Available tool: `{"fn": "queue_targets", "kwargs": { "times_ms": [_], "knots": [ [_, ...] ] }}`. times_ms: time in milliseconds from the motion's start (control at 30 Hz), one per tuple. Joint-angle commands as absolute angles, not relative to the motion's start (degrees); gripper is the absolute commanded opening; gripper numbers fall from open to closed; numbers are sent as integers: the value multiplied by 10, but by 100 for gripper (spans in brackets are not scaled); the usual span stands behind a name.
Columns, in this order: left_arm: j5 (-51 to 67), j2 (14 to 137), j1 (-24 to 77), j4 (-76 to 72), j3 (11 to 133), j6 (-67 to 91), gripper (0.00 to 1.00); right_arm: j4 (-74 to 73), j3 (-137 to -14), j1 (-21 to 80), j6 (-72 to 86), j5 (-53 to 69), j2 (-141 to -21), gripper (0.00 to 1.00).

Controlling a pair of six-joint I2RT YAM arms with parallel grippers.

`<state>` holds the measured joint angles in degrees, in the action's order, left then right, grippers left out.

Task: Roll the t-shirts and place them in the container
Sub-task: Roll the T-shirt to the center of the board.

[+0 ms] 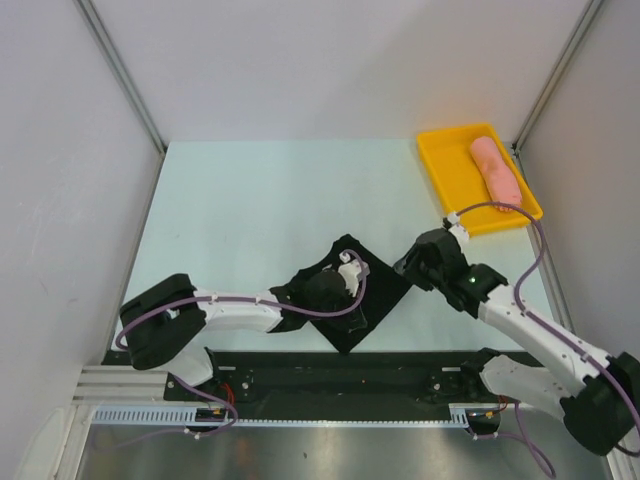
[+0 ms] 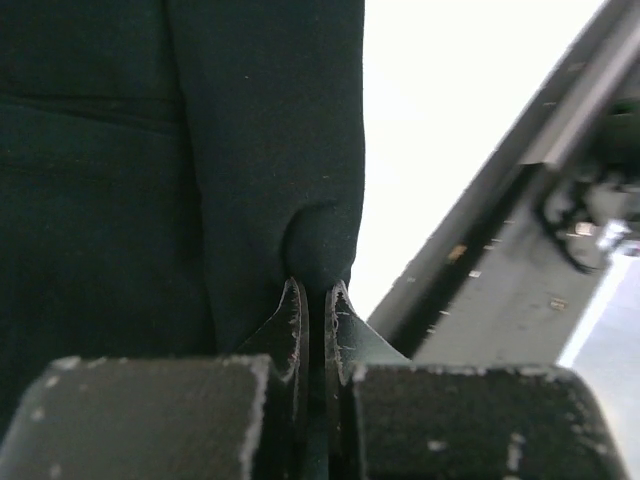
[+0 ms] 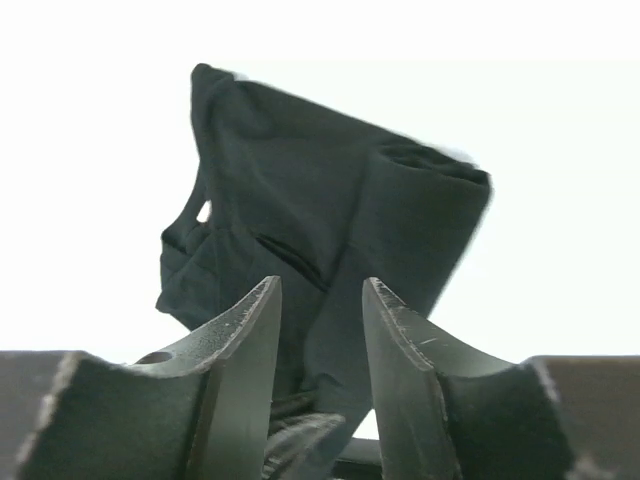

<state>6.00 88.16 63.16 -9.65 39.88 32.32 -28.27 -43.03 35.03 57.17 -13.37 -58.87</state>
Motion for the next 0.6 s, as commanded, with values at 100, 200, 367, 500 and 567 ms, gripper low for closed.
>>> {"fn": "queue_targets", "kwargs": {
  "times_ms": [100,200,367,500,567],
  "knots": [
    [235,874,564,-225,338,424,0,-369,-343,374,607,-192,-464,42],
    [250,882,534,-236,321,442,0,-358,-330,405,619,-197,-464,40],
    [253,894,504,-222,316,441,0,-309,-330,434,623,-195,-513,37],
    [249,903,486,-190,324,422,0,-248,-330,439,613,-176,-562,34],
    [245,907,479,-174,328,417,0,-221,-334,440,611,-170,-592,34]
  ]
}}
